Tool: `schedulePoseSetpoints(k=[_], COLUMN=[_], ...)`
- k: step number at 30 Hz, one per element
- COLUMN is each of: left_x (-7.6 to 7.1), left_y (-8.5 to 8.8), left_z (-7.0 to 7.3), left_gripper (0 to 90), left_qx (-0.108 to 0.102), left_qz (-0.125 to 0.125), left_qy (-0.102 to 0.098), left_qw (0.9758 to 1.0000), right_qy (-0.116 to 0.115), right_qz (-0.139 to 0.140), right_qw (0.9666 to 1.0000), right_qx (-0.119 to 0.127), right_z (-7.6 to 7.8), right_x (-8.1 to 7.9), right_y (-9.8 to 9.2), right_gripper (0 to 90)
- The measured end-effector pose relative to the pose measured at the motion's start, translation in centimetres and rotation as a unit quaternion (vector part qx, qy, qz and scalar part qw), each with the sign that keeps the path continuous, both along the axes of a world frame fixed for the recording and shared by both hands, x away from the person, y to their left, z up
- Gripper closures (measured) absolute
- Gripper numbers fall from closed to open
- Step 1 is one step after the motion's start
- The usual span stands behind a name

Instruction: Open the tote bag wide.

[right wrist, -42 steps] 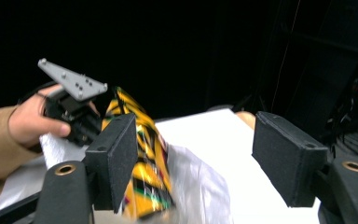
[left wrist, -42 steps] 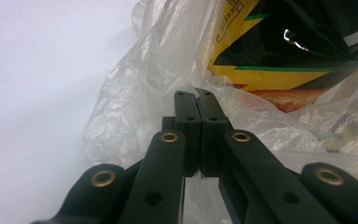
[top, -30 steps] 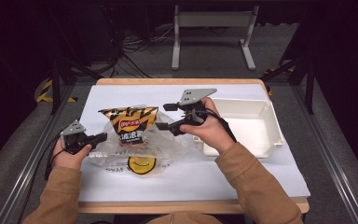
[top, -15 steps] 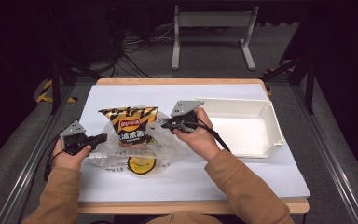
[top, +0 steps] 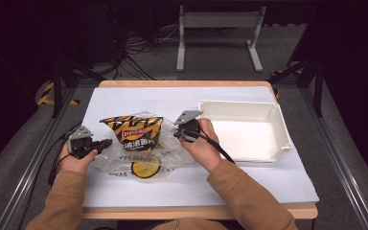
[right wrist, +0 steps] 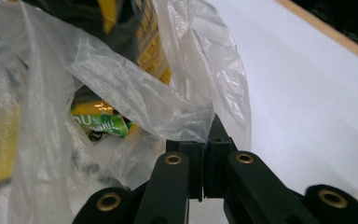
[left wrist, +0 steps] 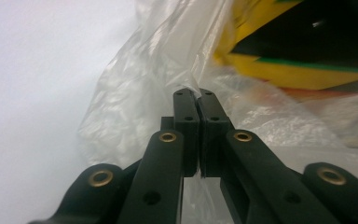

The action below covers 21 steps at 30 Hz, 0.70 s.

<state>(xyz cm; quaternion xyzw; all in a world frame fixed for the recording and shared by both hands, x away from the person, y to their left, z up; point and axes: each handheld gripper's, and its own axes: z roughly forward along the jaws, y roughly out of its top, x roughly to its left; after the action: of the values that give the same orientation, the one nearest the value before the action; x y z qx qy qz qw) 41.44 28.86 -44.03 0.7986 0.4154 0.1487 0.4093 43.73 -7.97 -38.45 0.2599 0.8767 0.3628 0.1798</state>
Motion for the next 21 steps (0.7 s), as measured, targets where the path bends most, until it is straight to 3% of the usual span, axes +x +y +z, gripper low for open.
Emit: schedulePoseSetpoints(k=[3, 4, 9, 12, 15, 19, 21], left_x=[0.5, 0.8, 1.2, 1.2, 1.1, 0.8, 0.4], left_y=[0.2, 0.4, 1.3, 1.4, 1.4, 1.4, 1.6], left_z=[-0.5, -0.7, -1.6, -1.6, -1.6, -1.2, -0.6], left_gripper=[88.0, 88.0, 87.9, 88.0, 87.8, 78.0, 74.0], left_qx=[0.005, 0.016, 0.014, 0.021, 0.023, 0.009, 0.001], left_qz=[0.014, 0.019, 0.044, 0.048, 0.047, 0.044, 0.045], left_qy=[0.007, 0.009, 0.026, 0.027, 0.027, 0.011, -0.009], left_qw=[0.9999, 0.9996, 0.9986, 0.9983, 0.9982, 0.9989, 0.9990], right_qy=[0.010, 0.013, 0.047, 0.055, 0.063, 0.066, 0.065], right_qz=[-0.004, -0.009, -0.024, -0.025, -0.030, -0.034, -0.034], right_qw=[0.9997, 0.9995, 0.9982, 0.9976, 0.9961, 0.9956, 0.9958], right_qx=[-0.020, -0.027, -0.030, -0.034, -0.054, -0.057, -0.055], right_z=[-0.6, -0.8, -2.0, -2.3, -2.5, -2.5, -2.4], right_x=[0.2, 0.3, 1.0, 1.2, 1.3, 1.4, 1.5], right_y=[0.3, 0.4, 0.8, 0.8, 1.1, 1.1, 0.9], right_gripper=[88.9, 88.7, 88.4, 88.5, 88.0, 84.4, 82.5])
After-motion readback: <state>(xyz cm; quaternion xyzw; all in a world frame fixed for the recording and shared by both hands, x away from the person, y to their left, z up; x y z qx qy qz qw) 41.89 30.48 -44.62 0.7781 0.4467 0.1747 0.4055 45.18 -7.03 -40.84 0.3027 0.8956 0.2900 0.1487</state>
